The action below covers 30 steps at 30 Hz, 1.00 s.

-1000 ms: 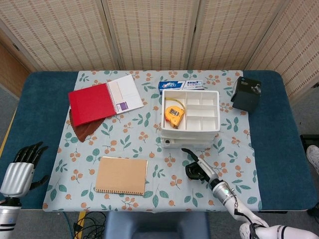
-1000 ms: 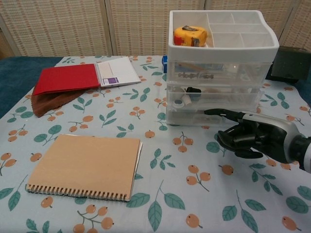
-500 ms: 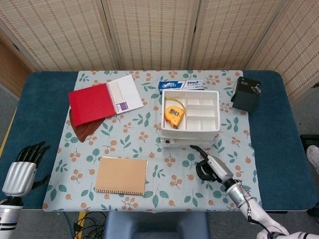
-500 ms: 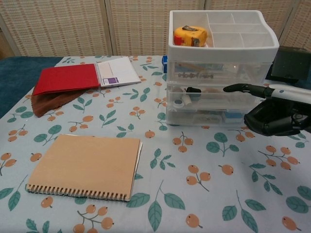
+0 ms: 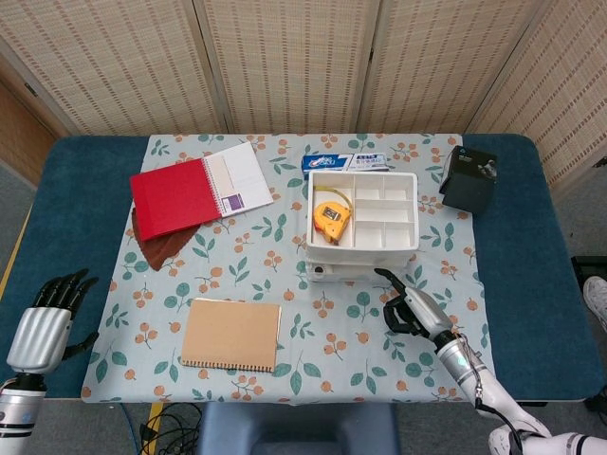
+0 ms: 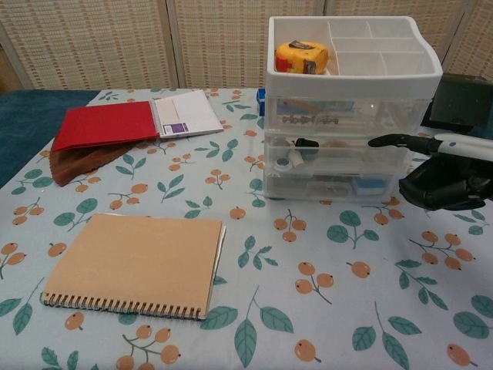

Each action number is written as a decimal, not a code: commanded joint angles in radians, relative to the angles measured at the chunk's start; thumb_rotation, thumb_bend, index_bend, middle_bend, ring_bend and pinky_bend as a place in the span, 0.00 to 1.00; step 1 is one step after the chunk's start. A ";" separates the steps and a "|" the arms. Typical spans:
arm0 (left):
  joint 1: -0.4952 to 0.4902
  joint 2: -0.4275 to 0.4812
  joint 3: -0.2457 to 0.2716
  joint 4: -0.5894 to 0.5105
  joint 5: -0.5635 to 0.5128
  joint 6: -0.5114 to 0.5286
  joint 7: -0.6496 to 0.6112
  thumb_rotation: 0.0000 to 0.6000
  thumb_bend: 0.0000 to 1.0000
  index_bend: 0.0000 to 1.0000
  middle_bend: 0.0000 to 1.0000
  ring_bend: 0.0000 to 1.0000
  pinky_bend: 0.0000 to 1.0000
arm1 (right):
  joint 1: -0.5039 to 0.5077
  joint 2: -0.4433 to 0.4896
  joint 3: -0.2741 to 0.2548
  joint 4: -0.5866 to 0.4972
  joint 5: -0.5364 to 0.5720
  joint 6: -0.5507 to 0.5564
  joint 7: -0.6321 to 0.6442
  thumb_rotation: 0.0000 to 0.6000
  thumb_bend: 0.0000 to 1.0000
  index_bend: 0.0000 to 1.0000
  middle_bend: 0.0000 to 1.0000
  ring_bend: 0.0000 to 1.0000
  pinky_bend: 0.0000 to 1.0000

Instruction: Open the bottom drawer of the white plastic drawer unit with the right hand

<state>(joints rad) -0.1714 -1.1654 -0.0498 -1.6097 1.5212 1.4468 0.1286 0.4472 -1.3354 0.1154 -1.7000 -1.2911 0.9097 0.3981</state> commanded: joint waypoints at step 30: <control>-0.006 -0.004 0.001 -0.001 -0.001 -0.005 0.005 1.00 0.17 0.15 0.11 0.12 0.13 | -0.038 0.046 -0.073 -0.065 -0.079 0.041 0.004 1.00 0.65 0.25 0.81 0.93 1.00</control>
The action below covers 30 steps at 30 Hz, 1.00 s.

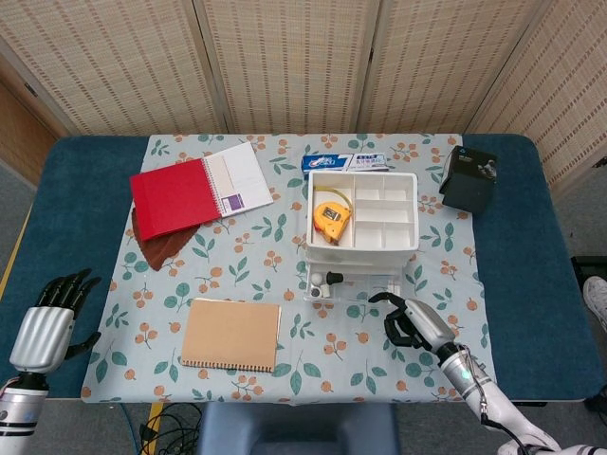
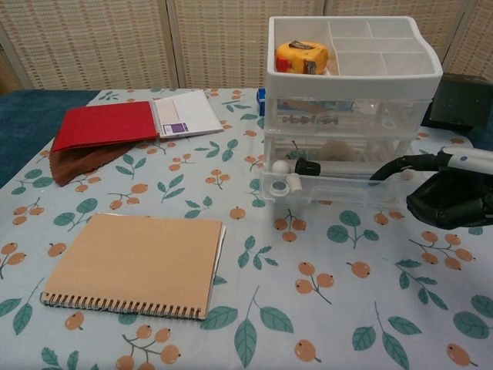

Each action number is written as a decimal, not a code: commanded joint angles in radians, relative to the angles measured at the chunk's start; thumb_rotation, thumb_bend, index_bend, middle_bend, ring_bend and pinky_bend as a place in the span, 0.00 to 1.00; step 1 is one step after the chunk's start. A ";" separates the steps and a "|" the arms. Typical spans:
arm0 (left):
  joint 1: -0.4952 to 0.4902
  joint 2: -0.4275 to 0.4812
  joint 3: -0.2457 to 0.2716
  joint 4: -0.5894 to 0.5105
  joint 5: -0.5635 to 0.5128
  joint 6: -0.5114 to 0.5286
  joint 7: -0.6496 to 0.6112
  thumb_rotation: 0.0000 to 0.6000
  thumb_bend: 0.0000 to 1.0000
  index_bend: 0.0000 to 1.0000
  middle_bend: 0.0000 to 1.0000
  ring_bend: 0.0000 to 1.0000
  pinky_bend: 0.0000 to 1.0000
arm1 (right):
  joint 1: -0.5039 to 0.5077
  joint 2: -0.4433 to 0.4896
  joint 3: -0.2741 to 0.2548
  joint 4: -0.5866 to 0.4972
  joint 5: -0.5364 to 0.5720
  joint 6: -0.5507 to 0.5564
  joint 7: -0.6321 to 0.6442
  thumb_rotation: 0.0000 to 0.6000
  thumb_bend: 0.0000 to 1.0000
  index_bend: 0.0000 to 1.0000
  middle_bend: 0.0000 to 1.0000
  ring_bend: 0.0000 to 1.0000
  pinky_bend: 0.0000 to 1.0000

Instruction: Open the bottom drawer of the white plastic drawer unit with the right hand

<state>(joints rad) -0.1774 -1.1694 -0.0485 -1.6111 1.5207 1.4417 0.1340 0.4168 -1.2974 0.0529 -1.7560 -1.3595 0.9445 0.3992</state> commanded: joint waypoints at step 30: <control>0.010 0.000 0.004 0.014 0.013 0.023 -0.028 1.00 0.17 0.15 0.11 0.12 0.13 | 0.026 0.150 0.040 -0.144 -0.109 0.093 -0.087 1.00 0.40 0.19 0.79 0.91 1.00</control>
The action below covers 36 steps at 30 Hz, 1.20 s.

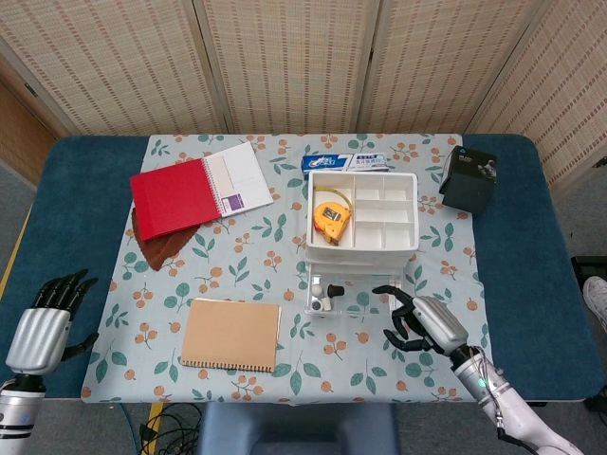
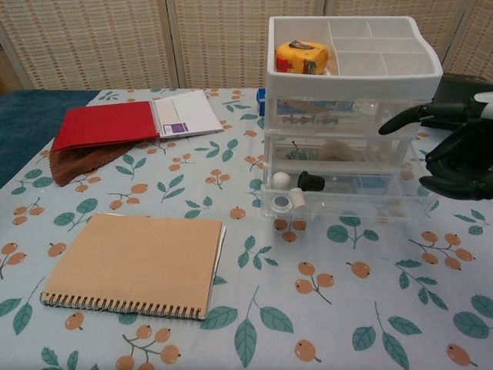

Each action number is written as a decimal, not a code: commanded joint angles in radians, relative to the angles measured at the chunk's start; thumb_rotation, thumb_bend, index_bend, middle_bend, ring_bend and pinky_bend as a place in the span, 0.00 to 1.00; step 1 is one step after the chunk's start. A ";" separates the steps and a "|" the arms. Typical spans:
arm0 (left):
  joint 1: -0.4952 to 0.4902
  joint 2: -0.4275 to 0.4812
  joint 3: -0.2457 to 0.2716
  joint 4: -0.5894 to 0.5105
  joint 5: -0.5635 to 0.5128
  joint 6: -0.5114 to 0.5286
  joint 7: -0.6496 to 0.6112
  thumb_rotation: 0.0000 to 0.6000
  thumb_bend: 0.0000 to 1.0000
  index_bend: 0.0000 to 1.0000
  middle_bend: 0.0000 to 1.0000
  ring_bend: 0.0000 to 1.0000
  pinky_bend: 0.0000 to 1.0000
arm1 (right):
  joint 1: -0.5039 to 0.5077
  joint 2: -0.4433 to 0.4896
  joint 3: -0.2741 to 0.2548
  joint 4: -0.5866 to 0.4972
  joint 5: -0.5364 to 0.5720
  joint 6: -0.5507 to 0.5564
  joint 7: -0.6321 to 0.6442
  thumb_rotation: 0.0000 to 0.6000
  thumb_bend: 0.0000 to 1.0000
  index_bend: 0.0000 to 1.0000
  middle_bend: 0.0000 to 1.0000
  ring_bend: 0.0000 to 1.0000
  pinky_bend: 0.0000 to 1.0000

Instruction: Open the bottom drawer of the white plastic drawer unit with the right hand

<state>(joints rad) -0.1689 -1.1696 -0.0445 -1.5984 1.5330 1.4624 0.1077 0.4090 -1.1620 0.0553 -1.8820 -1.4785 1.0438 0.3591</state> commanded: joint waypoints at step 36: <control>0.019 0.004 0.007 0.022 0.020 0.028 -0.041 1.00 0.17 0.15 0.11 0.12 0.12 | 0.321 -0.309 0.092 0.178 0.340 -0.067 -0.897 1.00 0.25 0.40 0.94 1.00 1.00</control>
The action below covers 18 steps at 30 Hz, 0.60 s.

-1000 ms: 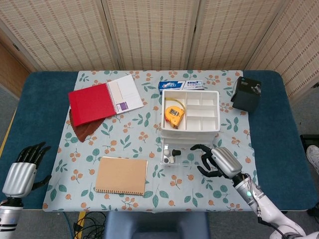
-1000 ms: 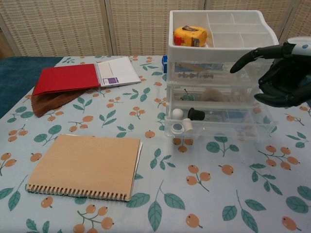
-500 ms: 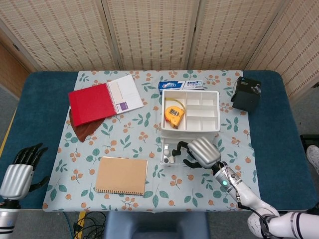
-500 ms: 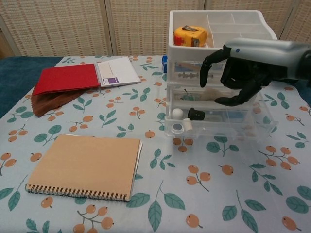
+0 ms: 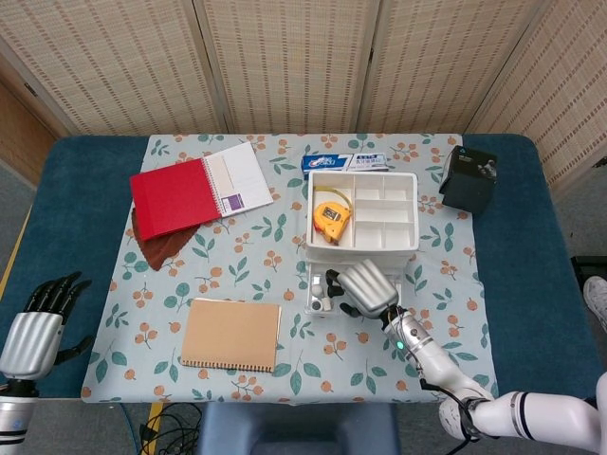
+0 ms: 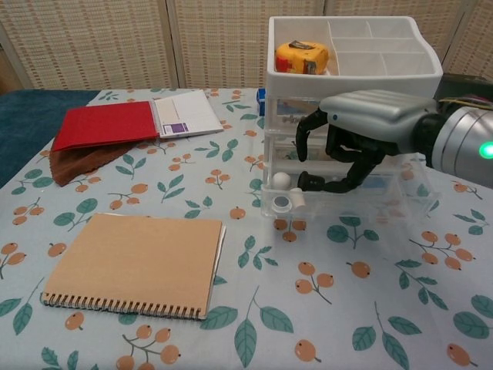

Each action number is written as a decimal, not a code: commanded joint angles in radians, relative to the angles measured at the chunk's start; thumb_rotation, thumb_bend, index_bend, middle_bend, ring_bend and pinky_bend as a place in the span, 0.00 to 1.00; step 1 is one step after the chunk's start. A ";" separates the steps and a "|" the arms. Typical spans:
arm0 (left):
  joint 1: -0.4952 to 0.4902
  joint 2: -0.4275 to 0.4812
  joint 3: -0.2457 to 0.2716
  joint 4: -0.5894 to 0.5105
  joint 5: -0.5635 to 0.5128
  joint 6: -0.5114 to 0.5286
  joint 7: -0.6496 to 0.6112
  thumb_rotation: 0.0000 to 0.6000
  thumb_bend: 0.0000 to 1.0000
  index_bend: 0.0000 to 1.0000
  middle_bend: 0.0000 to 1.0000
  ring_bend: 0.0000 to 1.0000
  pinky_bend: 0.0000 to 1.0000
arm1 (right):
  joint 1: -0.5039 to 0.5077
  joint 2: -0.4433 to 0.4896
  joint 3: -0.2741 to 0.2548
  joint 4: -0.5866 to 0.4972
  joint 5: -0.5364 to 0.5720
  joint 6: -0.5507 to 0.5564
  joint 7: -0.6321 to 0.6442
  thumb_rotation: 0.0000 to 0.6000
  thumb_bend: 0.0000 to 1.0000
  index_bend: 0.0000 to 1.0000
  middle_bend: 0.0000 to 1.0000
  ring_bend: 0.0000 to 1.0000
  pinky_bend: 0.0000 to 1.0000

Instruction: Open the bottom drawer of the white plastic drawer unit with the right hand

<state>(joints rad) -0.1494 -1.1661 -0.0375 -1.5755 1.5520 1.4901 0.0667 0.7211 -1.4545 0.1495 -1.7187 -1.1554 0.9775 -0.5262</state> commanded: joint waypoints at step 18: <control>-0.002 0.000 -0.002 -0.003 0.000 -0.002 0.007 1.00 0.17 0.15 0.11 0.12 0.12 | 0.042 -0.079 -0.018 0.097 0.044 0.005 -0.065 1.00 0.30 0.40 0.94 1.00 1.00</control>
<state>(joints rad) -0.1512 -1.1660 -0.0400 -1.5784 1.5521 1.4876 0.0734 0.7625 -1.5329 0.1314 -1.6218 -1.1121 0.9825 -0.5909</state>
